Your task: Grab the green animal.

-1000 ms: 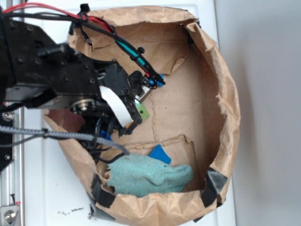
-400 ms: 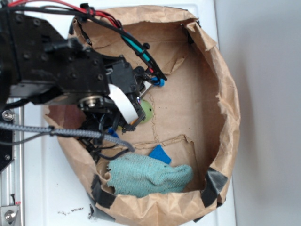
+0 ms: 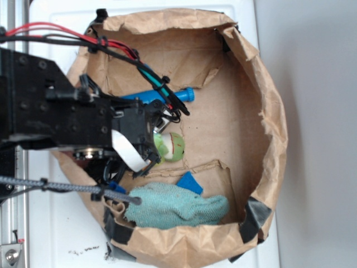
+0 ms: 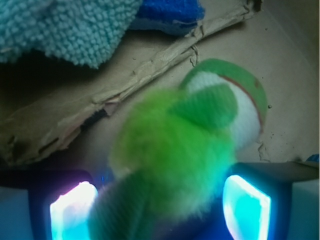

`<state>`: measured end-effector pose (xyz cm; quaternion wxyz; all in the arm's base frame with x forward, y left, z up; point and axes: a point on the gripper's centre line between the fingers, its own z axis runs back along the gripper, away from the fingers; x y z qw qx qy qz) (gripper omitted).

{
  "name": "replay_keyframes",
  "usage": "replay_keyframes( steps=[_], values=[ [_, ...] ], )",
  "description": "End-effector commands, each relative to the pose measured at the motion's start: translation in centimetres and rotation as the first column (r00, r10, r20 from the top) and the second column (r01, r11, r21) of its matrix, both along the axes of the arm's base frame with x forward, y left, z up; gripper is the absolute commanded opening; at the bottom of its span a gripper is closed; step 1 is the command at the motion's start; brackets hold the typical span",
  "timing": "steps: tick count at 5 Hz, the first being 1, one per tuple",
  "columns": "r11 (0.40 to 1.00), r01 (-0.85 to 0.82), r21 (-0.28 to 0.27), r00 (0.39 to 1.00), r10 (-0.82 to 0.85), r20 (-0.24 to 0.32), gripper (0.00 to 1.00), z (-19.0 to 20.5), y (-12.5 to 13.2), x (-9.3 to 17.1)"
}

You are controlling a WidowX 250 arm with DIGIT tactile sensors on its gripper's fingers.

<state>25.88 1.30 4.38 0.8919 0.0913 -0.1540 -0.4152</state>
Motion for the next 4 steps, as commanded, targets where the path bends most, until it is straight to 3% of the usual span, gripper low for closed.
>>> replay_keyframes(
  steps=[1,2,4],
  values=[
    [0.999,0.012,0.043,0.999,-0.014,0.040,1.00,-0.25,-1.13,-0.35],
    [0.999,-0.020,0.030,1.000,0.020,0.019,0.00,-0.05,-0.90,-0.41],
    [0.998,-0.057,0.033,0.998,0.057,0.008,0.00,0.48,-0.39,-0.25]
  ],
)
